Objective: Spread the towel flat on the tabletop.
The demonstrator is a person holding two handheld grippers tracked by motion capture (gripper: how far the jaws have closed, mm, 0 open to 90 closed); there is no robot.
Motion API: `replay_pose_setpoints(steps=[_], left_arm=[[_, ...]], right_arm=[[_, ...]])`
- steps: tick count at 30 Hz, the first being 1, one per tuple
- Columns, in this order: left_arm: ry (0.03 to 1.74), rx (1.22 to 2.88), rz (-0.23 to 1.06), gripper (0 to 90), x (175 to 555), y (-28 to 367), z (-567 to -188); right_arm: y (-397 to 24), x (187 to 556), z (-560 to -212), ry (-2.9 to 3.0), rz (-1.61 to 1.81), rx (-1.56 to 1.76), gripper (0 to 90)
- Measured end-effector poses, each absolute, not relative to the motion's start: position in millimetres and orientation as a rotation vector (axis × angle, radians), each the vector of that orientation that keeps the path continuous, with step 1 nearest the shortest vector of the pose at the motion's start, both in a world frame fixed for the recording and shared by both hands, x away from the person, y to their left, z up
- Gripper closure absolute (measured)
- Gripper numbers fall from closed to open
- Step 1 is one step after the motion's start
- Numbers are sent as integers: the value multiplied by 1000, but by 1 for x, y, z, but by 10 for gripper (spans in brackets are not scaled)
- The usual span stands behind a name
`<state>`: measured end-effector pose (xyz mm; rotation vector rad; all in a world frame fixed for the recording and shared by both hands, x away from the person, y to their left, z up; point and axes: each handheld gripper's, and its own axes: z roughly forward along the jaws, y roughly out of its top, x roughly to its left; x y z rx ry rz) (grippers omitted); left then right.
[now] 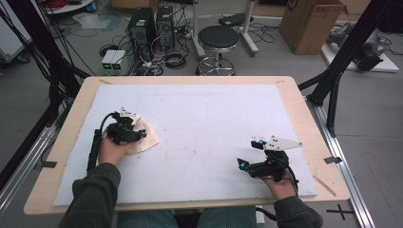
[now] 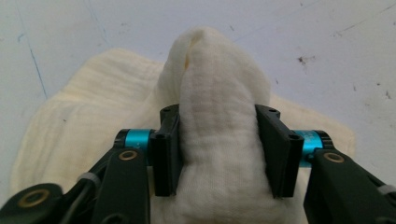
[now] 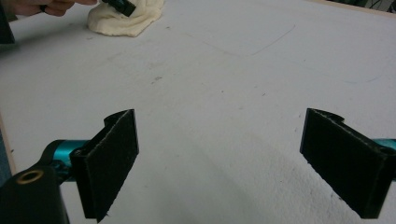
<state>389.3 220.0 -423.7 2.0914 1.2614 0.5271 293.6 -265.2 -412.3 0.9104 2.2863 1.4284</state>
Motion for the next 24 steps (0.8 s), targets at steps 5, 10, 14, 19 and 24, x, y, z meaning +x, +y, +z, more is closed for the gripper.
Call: replay_pose_setpoints(steps=[5,10,14,19,24], left_arm=[[1268,2087,550,704,387,216,-427],[1270,2091,570,726,385,214,-426],[1252,2075,567,742,381,213,-421],[1234,2046,563,746,376,216,-413],[1217,1994,550,746,371,218,-405]], right_arm=[[-262,296,-413,2295,1421,899,109],[-257,298,-413,2315,1418,895,109],[-257,296,-415,2320,1407,899,109],[-256,297,-415,2316,1416,894,109],[-256,295,-414,2314,1414,891,109]])
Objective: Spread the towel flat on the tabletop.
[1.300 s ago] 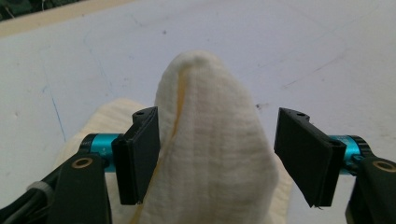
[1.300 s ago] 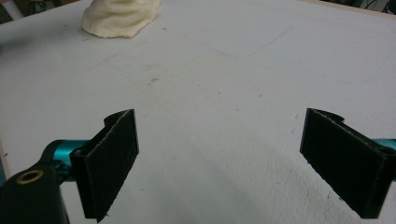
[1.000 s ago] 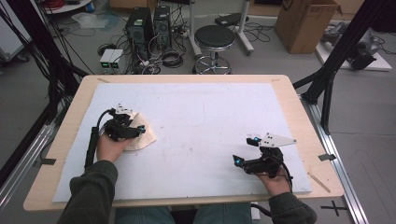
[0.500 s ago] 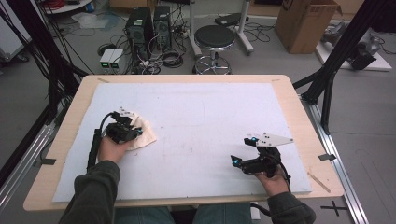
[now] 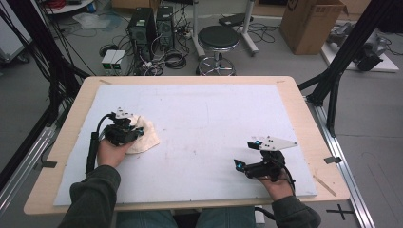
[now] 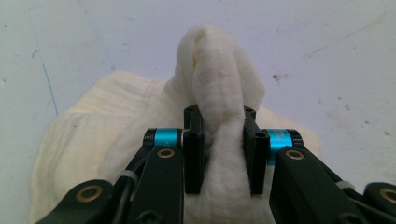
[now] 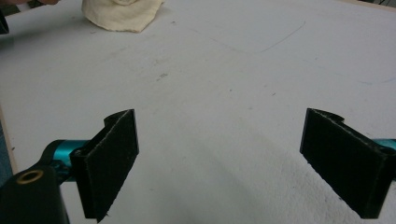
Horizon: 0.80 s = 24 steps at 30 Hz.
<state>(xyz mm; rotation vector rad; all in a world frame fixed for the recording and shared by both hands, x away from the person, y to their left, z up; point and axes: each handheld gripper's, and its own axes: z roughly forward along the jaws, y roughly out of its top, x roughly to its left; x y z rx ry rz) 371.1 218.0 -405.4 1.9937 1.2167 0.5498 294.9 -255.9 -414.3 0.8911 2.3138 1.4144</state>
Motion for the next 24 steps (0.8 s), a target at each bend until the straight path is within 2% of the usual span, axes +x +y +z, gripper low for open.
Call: replay_pose_setpoints(steps=[9,24], left_arm=[[1142,1968,528,745,362,203,-389],[995,1922,432,744,350,151,-365]], right_arm=[[-259,292,-412,2294,1420,899,109],[-264,291,-411,2262,1434,918,109]])
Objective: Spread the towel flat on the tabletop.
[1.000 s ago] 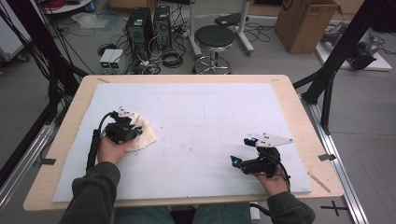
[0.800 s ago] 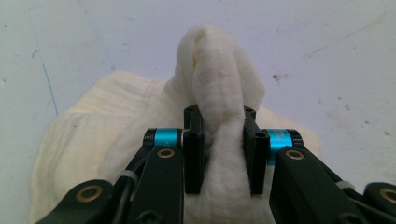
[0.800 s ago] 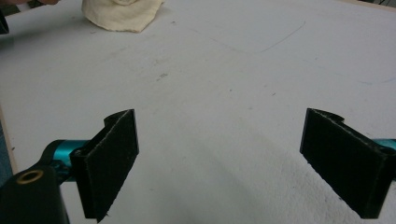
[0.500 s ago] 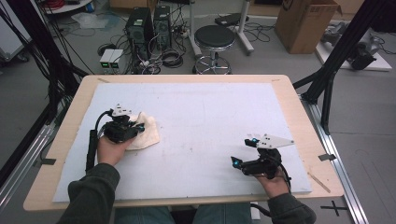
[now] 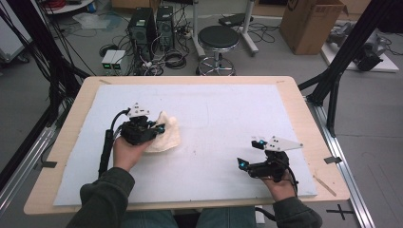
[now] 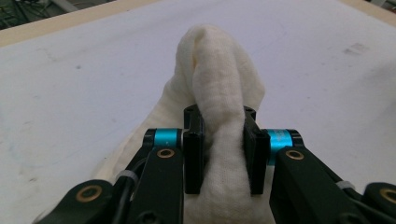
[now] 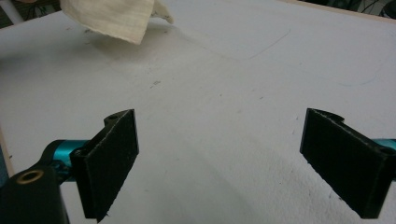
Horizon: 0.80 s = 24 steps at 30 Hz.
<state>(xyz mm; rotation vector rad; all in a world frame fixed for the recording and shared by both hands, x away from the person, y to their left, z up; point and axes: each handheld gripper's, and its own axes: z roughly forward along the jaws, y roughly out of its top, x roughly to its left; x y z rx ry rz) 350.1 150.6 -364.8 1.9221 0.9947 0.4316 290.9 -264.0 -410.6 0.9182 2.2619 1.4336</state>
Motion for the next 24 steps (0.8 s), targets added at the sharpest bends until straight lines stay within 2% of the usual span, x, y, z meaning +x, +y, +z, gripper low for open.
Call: replay_pose_setpoints(steps=[10,24], left_arm=[[945,1912,363,743,350,110,-368],[968,1902,323,729,366,59,-400]], right_arm=[[-265,291,-411,2256,1440,921,109],[-267,292,-411,2253,1438,908,109]])
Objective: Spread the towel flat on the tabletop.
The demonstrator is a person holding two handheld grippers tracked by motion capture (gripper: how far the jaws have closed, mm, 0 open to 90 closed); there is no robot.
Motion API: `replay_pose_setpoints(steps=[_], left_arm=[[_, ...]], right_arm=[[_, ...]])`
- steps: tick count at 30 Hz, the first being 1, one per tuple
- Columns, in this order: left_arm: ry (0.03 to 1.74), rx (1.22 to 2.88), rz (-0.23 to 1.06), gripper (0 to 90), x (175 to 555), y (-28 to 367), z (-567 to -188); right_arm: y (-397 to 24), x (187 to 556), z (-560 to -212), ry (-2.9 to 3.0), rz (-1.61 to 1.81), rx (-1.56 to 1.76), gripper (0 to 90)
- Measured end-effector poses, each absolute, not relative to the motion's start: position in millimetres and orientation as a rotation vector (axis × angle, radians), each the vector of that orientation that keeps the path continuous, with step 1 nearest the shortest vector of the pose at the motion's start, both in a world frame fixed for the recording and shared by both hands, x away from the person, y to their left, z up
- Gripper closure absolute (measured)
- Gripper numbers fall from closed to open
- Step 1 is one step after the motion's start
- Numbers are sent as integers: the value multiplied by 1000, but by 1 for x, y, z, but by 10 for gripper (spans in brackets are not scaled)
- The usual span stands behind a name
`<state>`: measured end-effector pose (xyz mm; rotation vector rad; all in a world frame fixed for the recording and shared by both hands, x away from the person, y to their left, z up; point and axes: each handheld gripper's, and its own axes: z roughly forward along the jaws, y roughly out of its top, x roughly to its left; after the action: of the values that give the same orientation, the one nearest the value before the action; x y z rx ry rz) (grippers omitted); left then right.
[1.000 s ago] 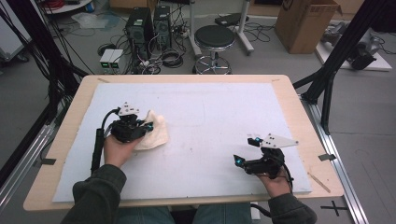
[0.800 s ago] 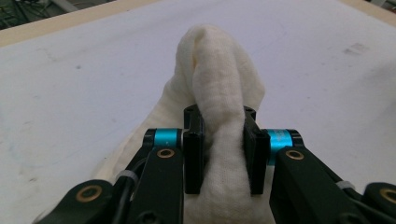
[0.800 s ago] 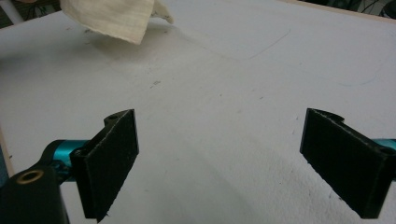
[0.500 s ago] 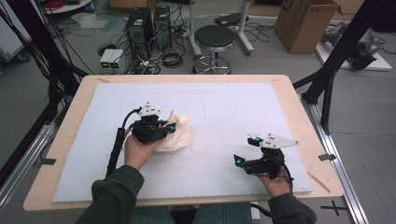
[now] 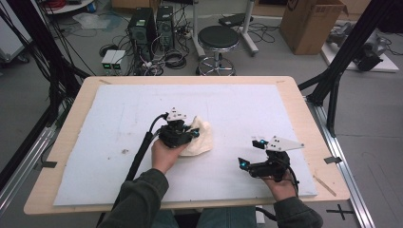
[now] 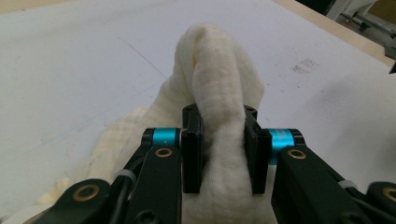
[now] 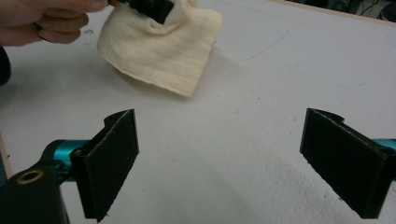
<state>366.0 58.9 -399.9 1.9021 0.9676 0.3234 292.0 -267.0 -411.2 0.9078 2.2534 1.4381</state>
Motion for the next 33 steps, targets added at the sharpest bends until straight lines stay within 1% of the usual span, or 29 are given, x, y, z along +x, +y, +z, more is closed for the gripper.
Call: replay_pose_setpoints(steps=[3,5,10,15,19,26,33], left_arm=[[983,1922,336,720,370,51,-411],[1002,1943,318,708,374,47,-420],[986,1984,323,651,376,41,-431],[951,1980,321,466,376,49,-423],[901,1967,339,394,371,61,-410],[887,1908,381,378,362,98,-391],[929,1913,432,387,353,136,-394]], right_arm=[[-267,292,-412,2262,1439,914,109],[-267,291,-412,2265,1438,914,109],[-268,291,-412,2267,1433,900,109],[-267,291,-413,2271,1429,901,109],[-266,291,-413,2279,1428,892,109],[-263,291,-414,2291,1419,890,109],[-263,291,-414,2287,1414,899,109]])
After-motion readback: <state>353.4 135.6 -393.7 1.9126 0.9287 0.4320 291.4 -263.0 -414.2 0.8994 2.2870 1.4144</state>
